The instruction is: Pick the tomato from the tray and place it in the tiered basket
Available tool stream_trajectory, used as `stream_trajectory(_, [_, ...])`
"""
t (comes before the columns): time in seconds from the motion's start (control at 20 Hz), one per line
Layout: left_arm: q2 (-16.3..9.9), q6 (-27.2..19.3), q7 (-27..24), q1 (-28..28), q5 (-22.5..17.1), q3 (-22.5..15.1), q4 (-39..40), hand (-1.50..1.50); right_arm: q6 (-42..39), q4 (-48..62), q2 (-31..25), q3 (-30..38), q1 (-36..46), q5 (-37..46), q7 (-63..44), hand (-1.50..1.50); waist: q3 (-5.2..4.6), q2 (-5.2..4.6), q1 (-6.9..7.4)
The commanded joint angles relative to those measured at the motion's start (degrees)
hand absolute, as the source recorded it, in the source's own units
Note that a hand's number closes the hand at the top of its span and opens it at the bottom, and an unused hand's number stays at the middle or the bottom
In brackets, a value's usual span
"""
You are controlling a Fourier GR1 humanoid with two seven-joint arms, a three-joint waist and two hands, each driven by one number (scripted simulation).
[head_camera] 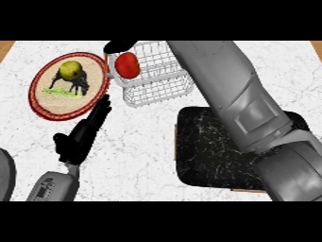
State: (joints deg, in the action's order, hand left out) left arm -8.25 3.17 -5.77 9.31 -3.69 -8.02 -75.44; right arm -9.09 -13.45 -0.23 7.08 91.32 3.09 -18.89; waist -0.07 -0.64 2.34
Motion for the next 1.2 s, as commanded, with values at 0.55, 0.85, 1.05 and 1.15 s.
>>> stream_trajectory(0.55, [-0.48,0.63,1.0,-0.9,-0.13,0.61,-1.68,0.0,24.67,-4.25,-15.89,3.92,-4.67,2.24,8.65,-1.5,0.08,-0.08,-1.0])
stream_trajectory(0.85, [0.27,-0.54,1.19,-0.46,0.22,1.17,-1.61,0.0,15.04,-5.3,-26.51,10.83,-9.97,-3.98,13.9,-1.5,0.12,0.04,-1.15])
stream_trajectory(1.05, [-1.16,2.04,1.87,-1.23,-0.87,1.16,-3.77,0.0,7.47,-3.12,-34.19,12.45,-14.75,-4.73,18.37,-1.5,0.16,-0.44,-0.16])
stream_trajectory(1.15, [-0.46,1.21,-1.36,0.57,0.51,1.79,1.63,0.0,1.28,-2.8,-37.22,12.05,-16.42,-4.61,19.23,-1.5,0.12,-0.55,-0.94])
